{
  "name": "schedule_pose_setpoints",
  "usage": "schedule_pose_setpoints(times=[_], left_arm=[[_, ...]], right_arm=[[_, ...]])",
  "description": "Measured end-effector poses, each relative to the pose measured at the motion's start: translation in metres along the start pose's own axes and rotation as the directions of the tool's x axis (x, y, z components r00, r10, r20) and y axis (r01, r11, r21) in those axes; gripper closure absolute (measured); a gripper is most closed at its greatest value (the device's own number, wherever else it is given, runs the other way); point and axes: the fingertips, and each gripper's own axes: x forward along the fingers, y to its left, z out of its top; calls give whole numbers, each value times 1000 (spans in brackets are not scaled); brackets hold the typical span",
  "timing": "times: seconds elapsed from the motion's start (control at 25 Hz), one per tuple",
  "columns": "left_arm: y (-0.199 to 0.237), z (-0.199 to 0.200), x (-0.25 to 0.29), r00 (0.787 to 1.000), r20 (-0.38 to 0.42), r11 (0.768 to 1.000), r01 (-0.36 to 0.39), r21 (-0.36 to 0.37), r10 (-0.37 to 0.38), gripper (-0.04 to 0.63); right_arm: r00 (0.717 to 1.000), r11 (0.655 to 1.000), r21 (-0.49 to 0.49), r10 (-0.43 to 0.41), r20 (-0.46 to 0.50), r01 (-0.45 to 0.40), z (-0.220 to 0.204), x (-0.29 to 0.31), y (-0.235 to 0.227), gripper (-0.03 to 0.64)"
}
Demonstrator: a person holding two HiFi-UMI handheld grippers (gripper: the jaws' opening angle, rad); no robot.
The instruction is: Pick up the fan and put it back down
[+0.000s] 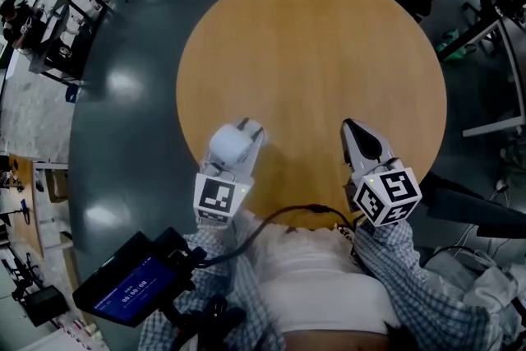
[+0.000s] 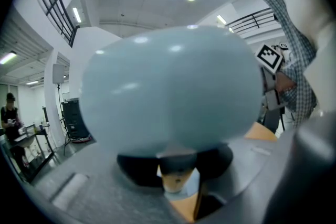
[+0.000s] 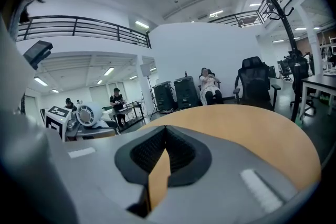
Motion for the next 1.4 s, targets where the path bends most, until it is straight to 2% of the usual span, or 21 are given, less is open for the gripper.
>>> schedule_pose_setpoints(times=[0.24, 0.56, 0.96, 1.4], left_arm=[[-3, 2, 11, 1000, -16, 1000, 14, -19, -15, 472], [12, -26, 45, 999, -19, 1000, 28, 2, -28, 472], [23, -72, 72, 997, -65, 999, 35, -21, -36, 472], [24, -107, 91, 994, -102, 999, 44, -27, -47, 472]], right_arm=[[999, 1000, 5, -23, -27, 23, -2, -6, -10, 614], [995, 998, 25, -54, -85, 57, -20, 8, -30, 614], [980, 993, 54, -98, -174, 108, -62, 11, -43, 614], [969, 988, 61, -128, -213, 144, -92, 6, -55, 614]])
